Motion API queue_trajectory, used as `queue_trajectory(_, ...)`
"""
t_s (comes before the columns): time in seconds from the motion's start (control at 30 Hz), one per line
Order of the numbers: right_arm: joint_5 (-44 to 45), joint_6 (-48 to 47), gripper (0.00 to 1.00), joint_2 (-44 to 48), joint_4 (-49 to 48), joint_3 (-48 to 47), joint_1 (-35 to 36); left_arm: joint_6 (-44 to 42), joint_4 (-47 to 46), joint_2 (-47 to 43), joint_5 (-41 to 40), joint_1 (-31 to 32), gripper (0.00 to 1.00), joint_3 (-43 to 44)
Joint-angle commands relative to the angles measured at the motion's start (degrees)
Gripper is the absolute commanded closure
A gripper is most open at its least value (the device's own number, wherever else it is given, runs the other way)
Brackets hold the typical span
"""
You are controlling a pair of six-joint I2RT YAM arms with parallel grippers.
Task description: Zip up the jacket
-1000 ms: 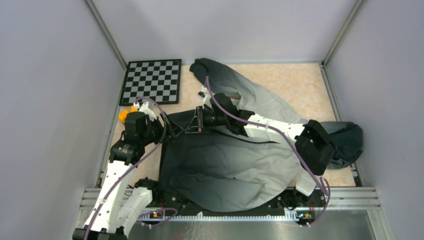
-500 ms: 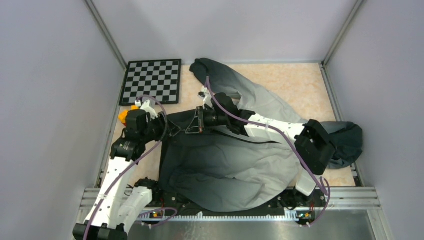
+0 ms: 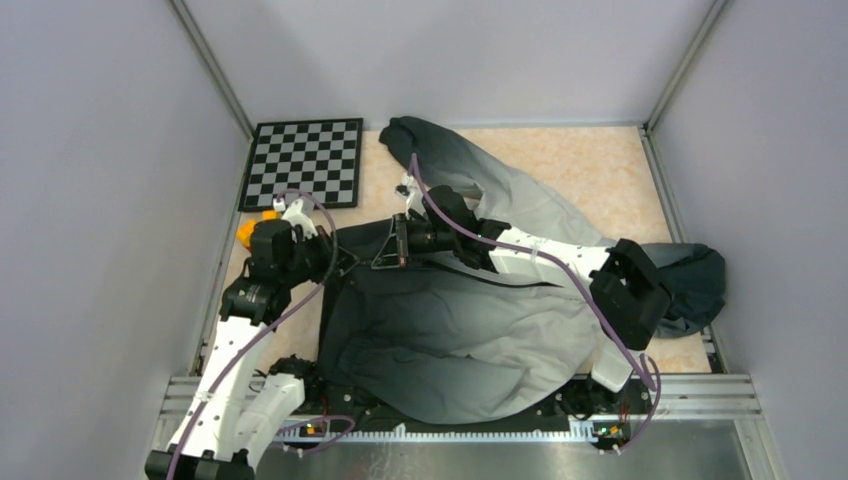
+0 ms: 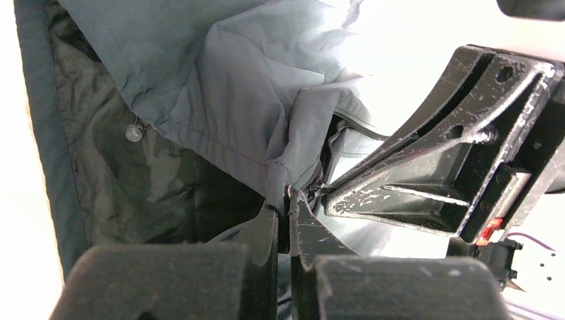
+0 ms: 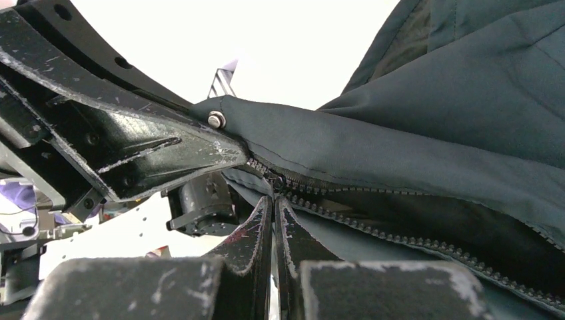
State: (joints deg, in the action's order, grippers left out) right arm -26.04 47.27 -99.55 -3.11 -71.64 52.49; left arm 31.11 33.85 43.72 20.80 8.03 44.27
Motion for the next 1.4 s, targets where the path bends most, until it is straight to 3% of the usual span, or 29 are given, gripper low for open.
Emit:
queue_trajectory(0.0, -1.35, -1.45, 1.00, 0.43, 1.21, -4.19, -0.20, -4.39, -2.88, -2.11, 4.50, -0.03, 1.00, 0.29)
queue_trajectory(0.2, -4.38, -0.92, 1.00, -4.11, 1.96, -11.31, 2.23, -4.88, -6.37, -6.29, 9.43, -0.03, 1.00, -2.81)
queue_trajectory(0.37, -3.80, -0.44, 1.00, -2.58, 1.45, -10.40, 1.87, -2.87, -2.20, -7.75, 1.92, -0.03, 0.67, -0.82)
queue_trajectory(0.53, -3.93, -0.66, 1.00, -0.36, 1.39, -7.85, 1.32, -0.80, 1.03, -6.55, -1.48, -0.03, 0.56, 1.45)
queue_trajectory(0.87, -2.70, -2.11, 1.00, 1.86, 1.80, -5.38, 1.24, 0.18, 2.17, -6.18, -2.76, -0.03, 0.80, 1.62)
queue_trajectory(0.97, -2.48, -2.41, 1.00, 1.47, 2.83, -6.03, 1.27, -0.70, 1.48, -6.56, -1.57, -0.03, 0.98, 0.65)
queue_trajectory(1.0, -2.52, -2.62, 1.00, 1.00, 4.16, -6.82, 1.22, -0.92, 0.95, -6.77, -0.71, -0.03, 1.00, 0.27)
queue_trajectory(1.13, 0.15, -3.02, 1.00, -1.75, 10.14, -12.72, 2.70, -1.57, -1.07, -8.65, 2.24, -0.03, 1.00, -1.56)
queue_trajectory(1.3, 9.94, -5.99, 1.00, -7.01, 25.98, -26.91, 7.15, -1.43, -4.91, -13.89, 3.59, -0.03, 1.00, -3.46)
queue_trajectory(1.37, 10.37, -6.34, 1.00, -7.25, 27.38, -27.53, 7.42, -1.24, -5.51, -15.38, 3.43, -0.03, 1.00, -3.61)
